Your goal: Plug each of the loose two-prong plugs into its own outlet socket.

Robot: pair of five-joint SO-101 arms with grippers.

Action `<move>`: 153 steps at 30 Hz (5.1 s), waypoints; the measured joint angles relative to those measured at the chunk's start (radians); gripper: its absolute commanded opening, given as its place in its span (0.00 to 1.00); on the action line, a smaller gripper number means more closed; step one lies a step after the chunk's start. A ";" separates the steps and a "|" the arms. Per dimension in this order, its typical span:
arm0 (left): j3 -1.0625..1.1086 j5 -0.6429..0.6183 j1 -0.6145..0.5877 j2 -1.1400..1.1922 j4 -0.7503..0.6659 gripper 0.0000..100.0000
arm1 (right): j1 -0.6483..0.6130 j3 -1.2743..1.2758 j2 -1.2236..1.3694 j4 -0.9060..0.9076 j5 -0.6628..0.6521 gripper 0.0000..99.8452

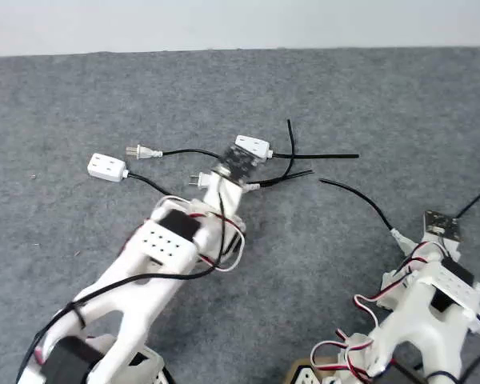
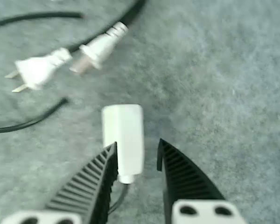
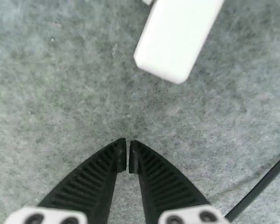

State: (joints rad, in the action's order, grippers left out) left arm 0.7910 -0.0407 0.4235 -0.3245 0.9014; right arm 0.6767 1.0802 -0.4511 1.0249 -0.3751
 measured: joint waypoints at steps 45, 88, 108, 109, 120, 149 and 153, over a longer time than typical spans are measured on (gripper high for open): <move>-0.037 0.008 0.141 0.247 -0.084 0.11 | 0.000 0.000 0.000 0.000 0.000 0.01; 0.015 0.244 -0.103 0.023 0.043 0.29 | -0.193 0.000 -0.005 -0.063 0.126 0.01; -0.106 0.270 -0.006 0.322 -0.049 0.34 | -0.190 0.000 -0.005 -0.074 0.126 0.01; -0.141 0.267 -0.012 0.361 -0.037 0.34 | -0.190 0.000 -0.005 -0.074 0.126 0.01; -0.368 0.075 -0.043 0.605 0.146 0.29 | -0.190 0.000 -0.005 -0.074 0.126 0.01; -0.354 -0.539 -0.048 0.416 0.445 0.01 | -0.190 0.000 -0.005 -0.074 0.126 0.01; -0.308 -0.695 -0.046 0.416 0.445 0.01 | -0.190 0.000 -0.005 -0.074 0.126 0.01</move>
State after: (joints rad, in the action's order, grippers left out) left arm 0.4826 -0.7357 0.3775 0.0913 1.3464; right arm 0.4864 1.0802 -0.4557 0.9513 -0.2493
